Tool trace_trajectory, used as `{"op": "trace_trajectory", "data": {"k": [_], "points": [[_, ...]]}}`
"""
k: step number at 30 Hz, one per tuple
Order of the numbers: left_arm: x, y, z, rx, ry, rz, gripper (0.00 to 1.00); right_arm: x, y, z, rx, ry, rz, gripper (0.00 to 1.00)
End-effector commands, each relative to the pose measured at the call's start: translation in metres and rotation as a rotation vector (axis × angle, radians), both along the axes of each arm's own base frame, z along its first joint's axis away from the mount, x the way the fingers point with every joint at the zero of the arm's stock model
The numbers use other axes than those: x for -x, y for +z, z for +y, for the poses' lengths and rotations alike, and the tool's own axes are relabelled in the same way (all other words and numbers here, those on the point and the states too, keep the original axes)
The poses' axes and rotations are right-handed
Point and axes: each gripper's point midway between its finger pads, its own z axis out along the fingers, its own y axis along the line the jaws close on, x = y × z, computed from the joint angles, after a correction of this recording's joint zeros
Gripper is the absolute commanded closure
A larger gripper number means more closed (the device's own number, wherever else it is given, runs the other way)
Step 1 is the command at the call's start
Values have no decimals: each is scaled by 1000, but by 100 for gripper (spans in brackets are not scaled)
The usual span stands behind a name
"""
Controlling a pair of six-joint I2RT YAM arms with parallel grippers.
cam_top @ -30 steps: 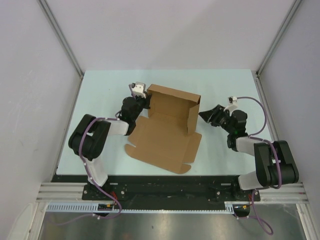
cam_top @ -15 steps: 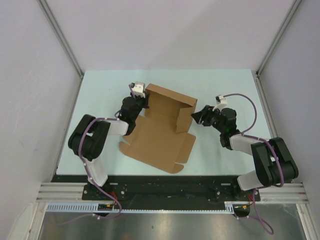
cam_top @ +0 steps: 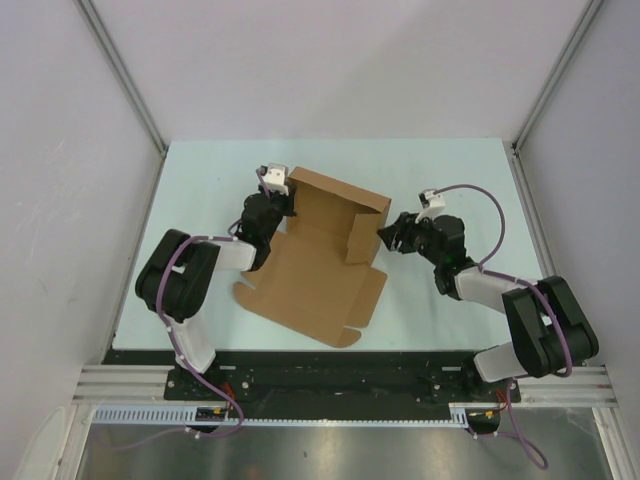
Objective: Fold the paper box
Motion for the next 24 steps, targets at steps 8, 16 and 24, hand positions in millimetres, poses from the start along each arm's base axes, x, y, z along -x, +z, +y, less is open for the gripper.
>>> {"op": "trace_trajectory", "data": {"k": [8,16,24], "points": [[14,19,-25,28,-82,-31,100,19,48,37,-35,169,-117,45],[18,20,-26,28,-85,-34,100,29,50,46,-29,200,-121,45],[25,25,-31,51,-114,-61,100,8,32,32,51,39,-105,44]]}}
